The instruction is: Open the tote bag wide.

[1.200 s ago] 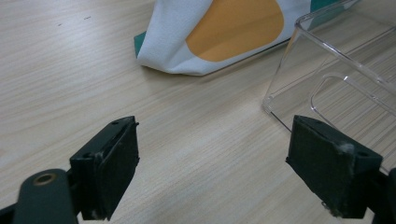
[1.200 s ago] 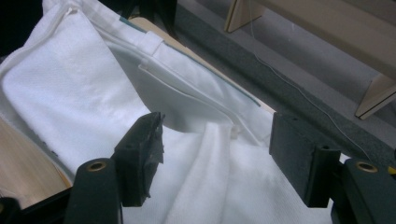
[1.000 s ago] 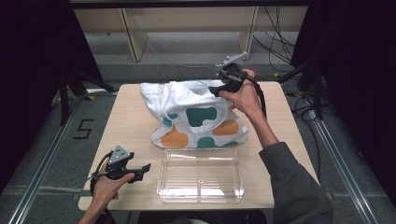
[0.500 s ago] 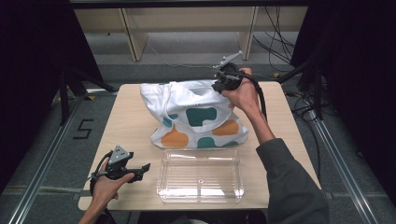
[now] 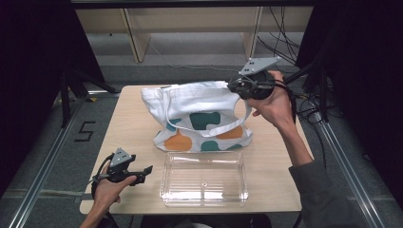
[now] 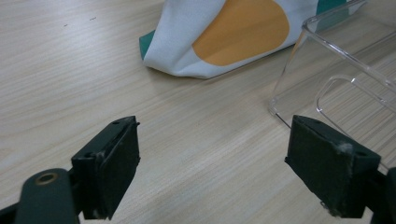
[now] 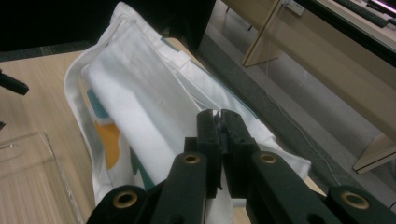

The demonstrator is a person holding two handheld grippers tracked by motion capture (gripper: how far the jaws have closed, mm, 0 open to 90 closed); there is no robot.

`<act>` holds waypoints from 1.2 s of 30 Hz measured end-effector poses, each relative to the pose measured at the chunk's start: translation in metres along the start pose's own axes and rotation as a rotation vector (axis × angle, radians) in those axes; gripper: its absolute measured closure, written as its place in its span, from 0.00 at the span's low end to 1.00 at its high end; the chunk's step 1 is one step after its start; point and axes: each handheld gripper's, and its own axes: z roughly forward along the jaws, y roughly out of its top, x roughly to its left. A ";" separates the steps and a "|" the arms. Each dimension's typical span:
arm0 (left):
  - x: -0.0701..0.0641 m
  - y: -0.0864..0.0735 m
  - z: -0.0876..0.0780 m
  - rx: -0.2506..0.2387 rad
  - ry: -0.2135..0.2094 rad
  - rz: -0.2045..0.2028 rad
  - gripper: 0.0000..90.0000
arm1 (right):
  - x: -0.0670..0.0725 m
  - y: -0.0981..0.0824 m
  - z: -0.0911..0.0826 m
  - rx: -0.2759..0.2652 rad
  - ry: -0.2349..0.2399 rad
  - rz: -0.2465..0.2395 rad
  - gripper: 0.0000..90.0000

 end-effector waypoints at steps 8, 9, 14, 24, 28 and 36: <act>0.002 0.019 -0.014 -0.113 -0.099 -0.081 0.31 | 0.016 -0.028 -0.009 -0.046 0.040 -0.009 0.97; 0.001 0.023 -0.016 -0.124 -0.100 -0.077 0.31 | 0.018 -0.033 -0.008 -0.051 0.042 -0.012 0.97; -0.005 0.060 -0.015 -0.158 -0.108 -0.037 0.36 | 0.025 -0.048 -0.004 -0.051 0.076 0.018 0.97; -0.021 0.137 0.006 -0.141 -0.149 0.024 0.44 | 0.032 -0.051 -0.008 -0.045 0.097 -0.012 0.97; -0.018 0.148 0.016 -0.118 -0.156 -0.001 0.49 | 0.034 -0.053 -0.009 -0.050 0.103 -0.010 0.97; -0.015 0.153 0.025 -0.132 -0.174 0.044 0.83 | 0.036 -0.053 -0.008 -0.045 0.105 -0.010 0.97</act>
